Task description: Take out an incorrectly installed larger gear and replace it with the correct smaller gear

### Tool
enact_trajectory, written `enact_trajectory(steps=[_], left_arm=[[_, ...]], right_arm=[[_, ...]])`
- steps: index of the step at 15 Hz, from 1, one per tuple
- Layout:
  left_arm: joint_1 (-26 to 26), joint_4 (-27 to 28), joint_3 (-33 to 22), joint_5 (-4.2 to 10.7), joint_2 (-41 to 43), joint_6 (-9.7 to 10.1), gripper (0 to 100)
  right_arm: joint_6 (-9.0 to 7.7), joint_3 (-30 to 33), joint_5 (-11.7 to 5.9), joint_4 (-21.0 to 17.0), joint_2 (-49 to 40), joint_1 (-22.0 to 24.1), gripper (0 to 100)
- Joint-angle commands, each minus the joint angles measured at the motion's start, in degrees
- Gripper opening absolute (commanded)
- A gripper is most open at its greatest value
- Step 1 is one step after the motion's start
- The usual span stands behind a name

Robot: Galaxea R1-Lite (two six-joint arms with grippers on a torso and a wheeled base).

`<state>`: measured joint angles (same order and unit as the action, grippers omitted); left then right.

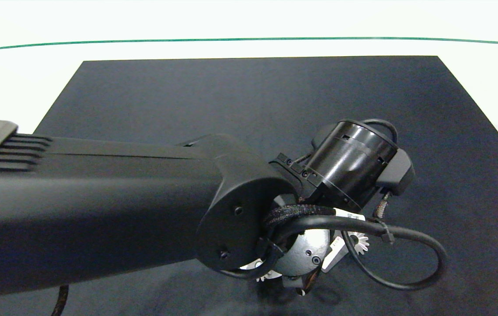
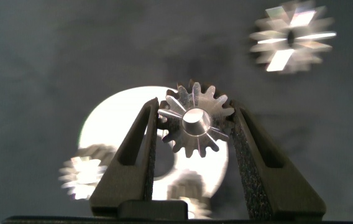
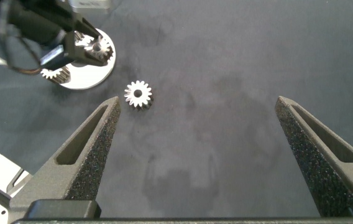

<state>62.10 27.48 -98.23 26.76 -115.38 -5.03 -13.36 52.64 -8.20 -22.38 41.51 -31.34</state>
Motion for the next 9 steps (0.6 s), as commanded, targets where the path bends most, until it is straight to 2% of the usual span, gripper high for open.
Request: enact_trajectory(steps=[1,3,9], left_arm=[[-0.8,0.1,0.0,1.19,-0.6,-0.85,31],[-0.9,0.2,0.0,1.19,-0.2,-1.38,31],[-0.8,0.2,1.8,1.19,-0.6,-0.68,31]], right_arm=[[-0.09,0.1,-0.06,-0.1,-0.4,0.0,100],[-0.44,0.1,-0.06,-0.1,-0.5,0.0,100],[-1.32,0.1,-0.06,-0.1,-1.2,0.0,100]])
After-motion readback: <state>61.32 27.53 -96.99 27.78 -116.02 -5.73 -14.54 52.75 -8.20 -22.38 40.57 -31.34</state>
